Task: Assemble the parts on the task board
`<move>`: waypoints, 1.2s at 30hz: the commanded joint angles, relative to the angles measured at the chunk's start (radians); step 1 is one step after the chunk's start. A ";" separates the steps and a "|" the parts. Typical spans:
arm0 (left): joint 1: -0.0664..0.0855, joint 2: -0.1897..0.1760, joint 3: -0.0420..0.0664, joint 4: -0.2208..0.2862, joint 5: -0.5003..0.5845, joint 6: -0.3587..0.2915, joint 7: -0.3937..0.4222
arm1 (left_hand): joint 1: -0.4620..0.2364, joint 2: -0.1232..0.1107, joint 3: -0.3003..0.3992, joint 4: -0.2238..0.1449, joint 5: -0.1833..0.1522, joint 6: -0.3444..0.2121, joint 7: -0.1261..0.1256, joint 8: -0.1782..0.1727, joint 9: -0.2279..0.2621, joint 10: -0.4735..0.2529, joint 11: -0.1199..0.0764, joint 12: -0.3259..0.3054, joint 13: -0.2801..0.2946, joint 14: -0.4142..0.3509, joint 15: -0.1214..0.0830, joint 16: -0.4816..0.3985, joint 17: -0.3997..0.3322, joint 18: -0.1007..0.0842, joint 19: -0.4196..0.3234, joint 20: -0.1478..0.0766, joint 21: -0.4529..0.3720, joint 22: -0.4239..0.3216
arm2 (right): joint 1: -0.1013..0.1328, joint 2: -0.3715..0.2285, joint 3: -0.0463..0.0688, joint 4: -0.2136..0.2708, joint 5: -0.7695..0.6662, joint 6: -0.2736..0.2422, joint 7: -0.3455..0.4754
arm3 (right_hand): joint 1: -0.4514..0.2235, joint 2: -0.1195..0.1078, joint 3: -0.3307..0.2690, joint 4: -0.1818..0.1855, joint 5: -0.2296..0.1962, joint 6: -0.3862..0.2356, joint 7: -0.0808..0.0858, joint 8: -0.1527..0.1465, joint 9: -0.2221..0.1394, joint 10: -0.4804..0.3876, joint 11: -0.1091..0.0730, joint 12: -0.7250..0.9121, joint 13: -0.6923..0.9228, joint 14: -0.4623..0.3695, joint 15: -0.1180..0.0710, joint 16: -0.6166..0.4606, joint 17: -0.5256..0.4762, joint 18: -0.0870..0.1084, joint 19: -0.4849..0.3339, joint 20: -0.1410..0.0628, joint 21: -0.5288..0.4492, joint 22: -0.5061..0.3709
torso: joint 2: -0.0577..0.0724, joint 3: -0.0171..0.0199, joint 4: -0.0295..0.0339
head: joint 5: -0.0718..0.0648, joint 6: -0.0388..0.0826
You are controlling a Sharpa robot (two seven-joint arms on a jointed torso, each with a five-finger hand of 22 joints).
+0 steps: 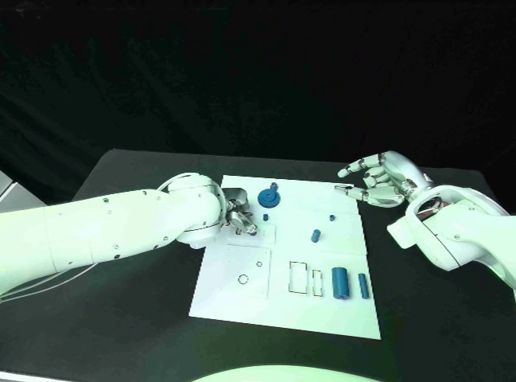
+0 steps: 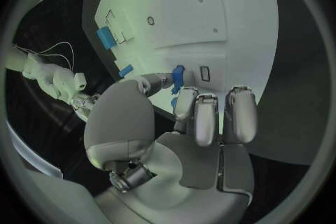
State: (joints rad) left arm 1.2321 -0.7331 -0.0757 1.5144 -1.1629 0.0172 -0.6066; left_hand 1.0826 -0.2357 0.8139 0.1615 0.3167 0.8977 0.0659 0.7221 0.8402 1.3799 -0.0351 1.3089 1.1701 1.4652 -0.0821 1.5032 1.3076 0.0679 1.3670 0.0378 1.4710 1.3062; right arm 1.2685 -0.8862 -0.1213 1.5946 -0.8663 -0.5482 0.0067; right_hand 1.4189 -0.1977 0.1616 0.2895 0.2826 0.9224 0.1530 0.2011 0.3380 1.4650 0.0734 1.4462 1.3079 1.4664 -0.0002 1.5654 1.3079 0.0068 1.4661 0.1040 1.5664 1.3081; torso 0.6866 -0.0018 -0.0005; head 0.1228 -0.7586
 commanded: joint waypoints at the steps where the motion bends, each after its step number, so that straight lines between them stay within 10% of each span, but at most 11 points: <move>1: -0.001 0.002 0.000 0.000 -0.008 0.021 0.002 | 0.002 0.015 0.153 -0.156 0.005 0.036 -0.030 0.003 0.001 0.006 -0.001 0.000 -0.002 0.069 -0.004 0.002 0.109 -0.008 0.007 0.000 0.004 0.001 | -0.001 0.001 0.000 0.000 -0.005 0.013 0.012 | -0.007 -0.003 0.006 -0.001 0.005 -0.005 0.002 0.004 -0.001 0.003 -0.001 -0.002 0.162 0.104 0.000 0.005 0.263 -0.007 0.105 0.000 0.004 0.263 | 0.000 0.0007 -0.0005 | -0.001 0.000; 36: -0.003 0.025 -0.001 -0.030 0.022 0.065 0.005 | -0.068 -0.009 0.097 -0.116 -0.013 0.057 -0.046 0.000 0.003 0.025 -0.010 0.009 0.019 0.070 -0.011 0.003 0.110 -0.009 0.005 0.000 0.000 0.001 | -0.001 -0.002 0.000 0.002 -0.005 0.015 0.010 | -0.010 -0.002 0.008 -0.001 0.007 -0.004 0.002 0.005 -0.002 0.002 -0.001 -0.003 0.162 0.104 0.000 0.005 0.263 -0.007 0.105 0.000 0.004 0.263 | -0.001 0.0021 0.0000 | -0.006 -0.006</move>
State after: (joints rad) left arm 1.2322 -0.7113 -0.0747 1.4838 -1.1585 0.0541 -0.6059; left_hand 1.0269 -0.2386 0.8082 0.1557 0.3075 0.9140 0.0567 0.7226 0.8457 1.4020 -0.0464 1.3207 1.1914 1.4675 -0.0843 1.5032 1.3074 0.0679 1.3669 0.0379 1.4707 1.3070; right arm 1.2685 -0.8877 -0.1213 1.5954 -0.8662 -0.5465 0.0070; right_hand 1.4189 -0.1977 0.1644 0.2867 0.2867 0.9224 0.1530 0.2011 0.3372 1.4650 0.0734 1.4462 1.3076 1.4664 -0.0002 1.5654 1.3075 0.0068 1.4661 0.1040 1.5663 1.3076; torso 0.6860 0.0003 -0.0006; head 0.1158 -0.7645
